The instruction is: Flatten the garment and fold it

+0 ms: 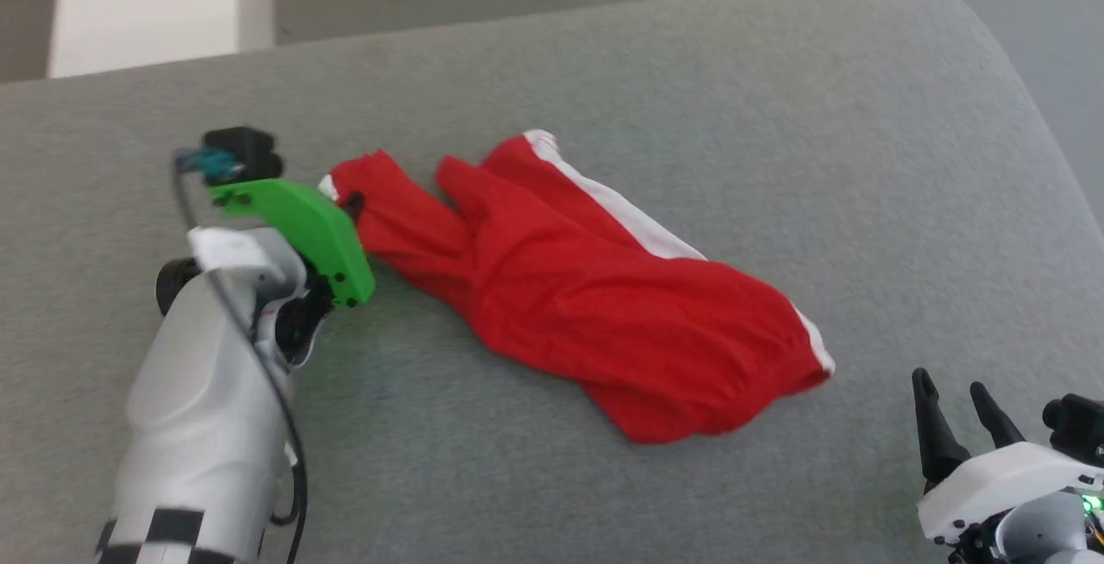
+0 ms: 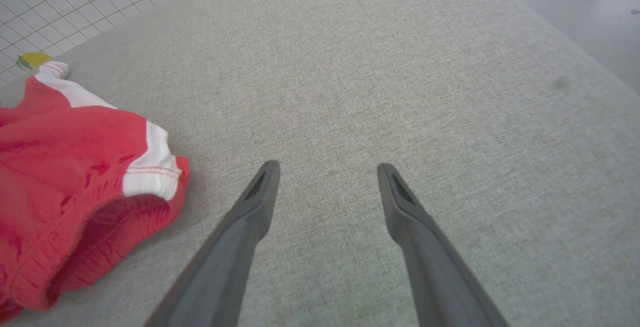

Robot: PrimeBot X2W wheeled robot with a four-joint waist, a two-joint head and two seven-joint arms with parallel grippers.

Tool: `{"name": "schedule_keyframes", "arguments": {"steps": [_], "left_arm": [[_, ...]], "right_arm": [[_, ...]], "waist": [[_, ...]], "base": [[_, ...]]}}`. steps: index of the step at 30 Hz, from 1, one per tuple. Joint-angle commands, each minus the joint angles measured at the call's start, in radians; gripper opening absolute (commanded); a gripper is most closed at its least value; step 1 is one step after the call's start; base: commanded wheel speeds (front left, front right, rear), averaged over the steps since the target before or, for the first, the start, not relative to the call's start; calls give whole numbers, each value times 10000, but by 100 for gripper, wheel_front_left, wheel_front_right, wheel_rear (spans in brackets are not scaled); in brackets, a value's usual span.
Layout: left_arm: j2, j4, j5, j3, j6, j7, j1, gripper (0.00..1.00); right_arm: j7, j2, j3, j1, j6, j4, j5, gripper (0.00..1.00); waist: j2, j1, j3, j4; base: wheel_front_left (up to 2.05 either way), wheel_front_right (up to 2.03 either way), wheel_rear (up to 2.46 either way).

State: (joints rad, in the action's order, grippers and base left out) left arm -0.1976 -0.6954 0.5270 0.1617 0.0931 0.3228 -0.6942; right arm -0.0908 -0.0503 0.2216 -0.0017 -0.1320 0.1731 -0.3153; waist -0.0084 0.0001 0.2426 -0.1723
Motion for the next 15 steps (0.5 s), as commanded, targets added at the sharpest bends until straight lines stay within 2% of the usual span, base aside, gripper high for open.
{"name": "schedule_keyframes", "arguments": {"steps": [1,2,5,10,12,15], "left_arm": [[-101,335,192,-188,27,-238,411,0],[-169,895,327,-324,-18,-342,1000,0],[-272,1955,587,-736,-390,-491,2185,0],[-390,4087,881,-1542,-1549,-389,5170,0],[-257,4857,1043,-1781,-1988,-212,6437,0],[136,5862,1300,-1844,-2410,104,8083,0]], "right_arm": [[-74,1,-12,59,13,-47,60,100],[-174,1,-45,182,13,-55,47,100],[-253,1,-130,311,13,-59,10,100],[-303,1,-321,463,13,-36,-90,100],[-309,1,-386,493,13,-19,-125,100],[-287,1,-411,520,13,20,-162,100]], "waist": [[84,-1,-1328,1402],[84,-1,-1616,1775],[84,-1,-1955,2201],[84,-1,-2326,2681],[84,-1,-2397,2784],[84,-1,-2448,2910]], "base": [[0,0,0],[0,0,0],[0,0,0],[0,0,0],[0,0,0],[0,0,0]]}}
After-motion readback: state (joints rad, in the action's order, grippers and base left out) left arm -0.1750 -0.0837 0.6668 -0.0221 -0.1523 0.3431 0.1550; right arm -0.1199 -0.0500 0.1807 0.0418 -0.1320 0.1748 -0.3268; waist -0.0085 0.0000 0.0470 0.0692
